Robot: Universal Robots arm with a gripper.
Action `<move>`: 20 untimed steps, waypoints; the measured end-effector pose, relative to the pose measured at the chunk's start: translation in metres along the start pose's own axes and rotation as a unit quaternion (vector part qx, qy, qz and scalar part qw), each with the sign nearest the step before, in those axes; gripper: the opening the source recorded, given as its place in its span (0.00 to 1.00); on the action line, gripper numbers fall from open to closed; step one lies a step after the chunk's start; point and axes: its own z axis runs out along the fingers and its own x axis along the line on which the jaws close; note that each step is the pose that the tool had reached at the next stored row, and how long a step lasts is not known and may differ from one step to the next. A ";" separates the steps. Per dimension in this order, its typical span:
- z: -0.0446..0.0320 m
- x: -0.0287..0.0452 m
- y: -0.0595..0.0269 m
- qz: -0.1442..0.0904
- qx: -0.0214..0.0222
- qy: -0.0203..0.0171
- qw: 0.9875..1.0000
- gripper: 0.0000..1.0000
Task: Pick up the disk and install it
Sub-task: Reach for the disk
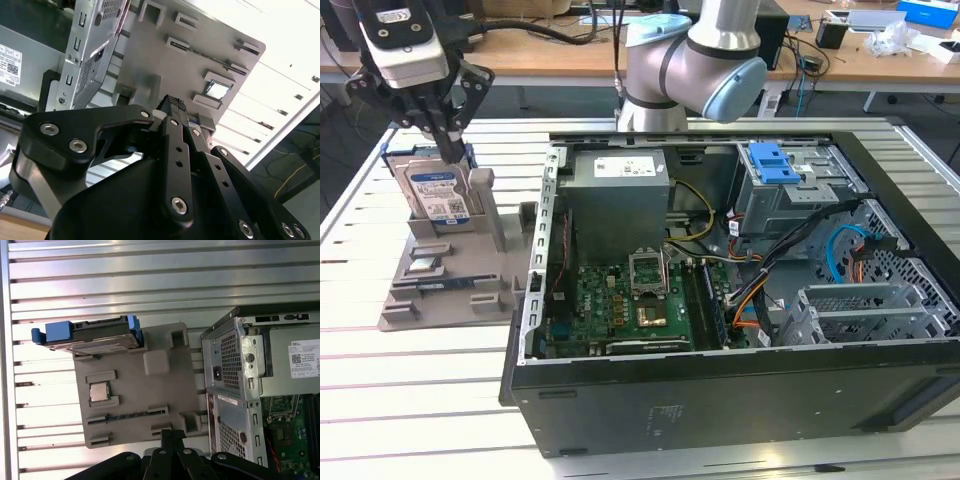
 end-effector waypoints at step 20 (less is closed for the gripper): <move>-0.0017 0.0639 -0.0047 0.000 0.000 0.000 1.000 0.11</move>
